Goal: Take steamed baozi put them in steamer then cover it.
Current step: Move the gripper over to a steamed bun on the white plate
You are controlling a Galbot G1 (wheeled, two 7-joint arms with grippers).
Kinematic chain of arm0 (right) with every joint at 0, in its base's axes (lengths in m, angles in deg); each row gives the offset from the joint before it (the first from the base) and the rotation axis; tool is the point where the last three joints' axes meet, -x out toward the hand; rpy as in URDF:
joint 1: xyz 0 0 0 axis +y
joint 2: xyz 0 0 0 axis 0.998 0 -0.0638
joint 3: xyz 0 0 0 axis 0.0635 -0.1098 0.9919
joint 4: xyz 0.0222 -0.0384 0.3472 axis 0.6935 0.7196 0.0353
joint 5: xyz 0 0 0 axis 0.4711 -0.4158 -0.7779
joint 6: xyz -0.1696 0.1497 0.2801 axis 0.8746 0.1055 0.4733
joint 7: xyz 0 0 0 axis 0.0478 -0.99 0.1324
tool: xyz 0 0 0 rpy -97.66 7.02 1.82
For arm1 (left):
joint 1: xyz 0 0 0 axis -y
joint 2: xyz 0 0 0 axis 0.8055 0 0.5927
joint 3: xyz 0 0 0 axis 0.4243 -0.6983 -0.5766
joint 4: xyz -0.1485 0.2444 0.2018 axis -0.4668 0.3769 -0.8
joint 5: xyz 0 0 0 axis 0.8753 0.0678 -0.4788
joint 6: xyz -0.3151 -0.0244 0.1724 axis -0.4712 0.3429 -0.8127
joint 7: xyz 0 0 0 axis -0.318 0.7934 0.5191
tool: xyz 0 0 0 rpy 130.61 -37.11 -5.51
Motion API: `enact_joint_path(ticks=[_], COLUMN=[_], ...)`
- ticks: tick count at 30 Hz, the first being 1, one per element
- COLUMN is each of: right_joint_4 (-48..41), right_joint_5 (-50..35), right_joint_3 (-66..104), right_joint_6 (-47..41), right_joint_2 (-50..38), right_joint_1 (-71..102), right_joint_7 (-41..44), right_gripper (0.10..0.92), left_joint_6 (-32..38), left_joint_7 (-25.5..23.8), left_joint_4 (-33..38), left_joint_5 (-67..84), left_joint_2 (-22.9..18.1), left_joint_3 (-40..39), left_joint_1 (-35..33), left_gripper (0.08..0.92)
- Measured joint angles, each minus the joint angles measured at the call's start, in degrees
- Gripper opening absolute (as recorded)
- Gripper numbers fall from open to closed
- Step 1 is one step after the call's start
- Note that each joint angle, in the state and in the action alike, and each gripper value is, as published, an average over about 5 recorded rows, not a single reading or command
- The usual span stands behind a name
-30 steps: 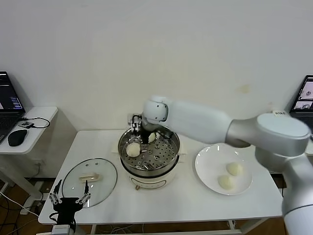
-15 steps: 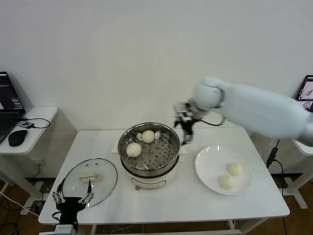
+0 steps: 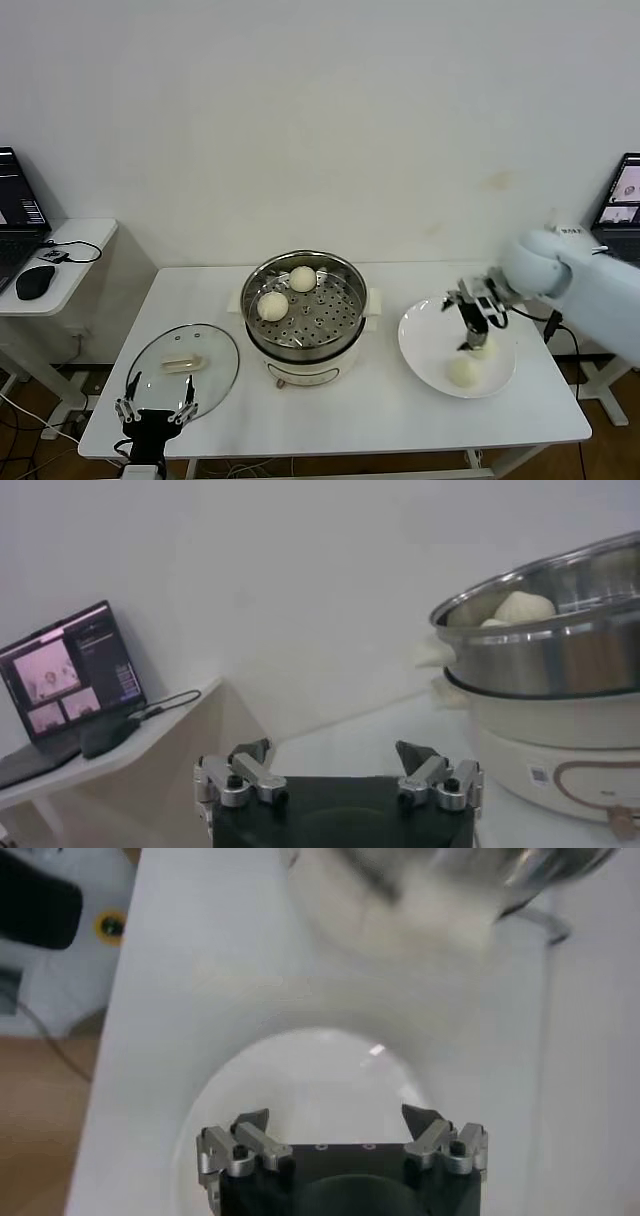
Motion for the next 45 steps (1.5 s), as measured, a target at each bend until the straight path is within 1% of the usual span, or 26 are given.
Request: enact_joint_path(ticks=[13, 23, 28, 32, 40, 45], right_joint_4=[-3.6, -7.4, -8.8, -9.5, -10.1, -10.0], right_joint_5=[6.2, 7.8, 8.1, 8.3, 8.6, 8.5], right_joint_3=[5.5, 8.0, 8.8, 9.2, 9.5, 9.8], right_joint_6=[0.6, 0.8, 0.5, 0.2, 0.0, 0.3], right_joint_2=[0.6, 3.4, 5.0, 6.0, 6.7, 6.4], right_joint_1=[10.3, 14.5, 15.5, 16.0, 16.2, 15.7], right_joint_7=[-1.4, -2.9, -3.5, -3.5, -3.0, -2.1], right_gripper=[0.823, 0.822, 0.805, 0.769, 0.634, 0.589], left_joint_6=[0.1, 0.1, 0.2, 0.2, 0.2, 0.2], left_joint_7=[0.1, 0.1, 0.2, 0.2, 0.2, 0.2], left_joint_4=[-0.9, -1.6, -2.0, -2.1, -2.2, -2.2], left_joint_5=[-0.1, -0.1, -0.1, -0.2, -0.1, -0.1], left_joint_2=[-0.3, -0.3, -0.3, -0.3, -0.4, -0.5], left_joint_3=[0.9, 1.0, 1.1, 1.2, 1.4, 1.4], left_joint_1=[-0.4, -0.1, 0.3, 0.4, 0.5, 0.5], left_gripper=[0.823, 0.823, 0.823, 0.823, 0.823, 0.823])
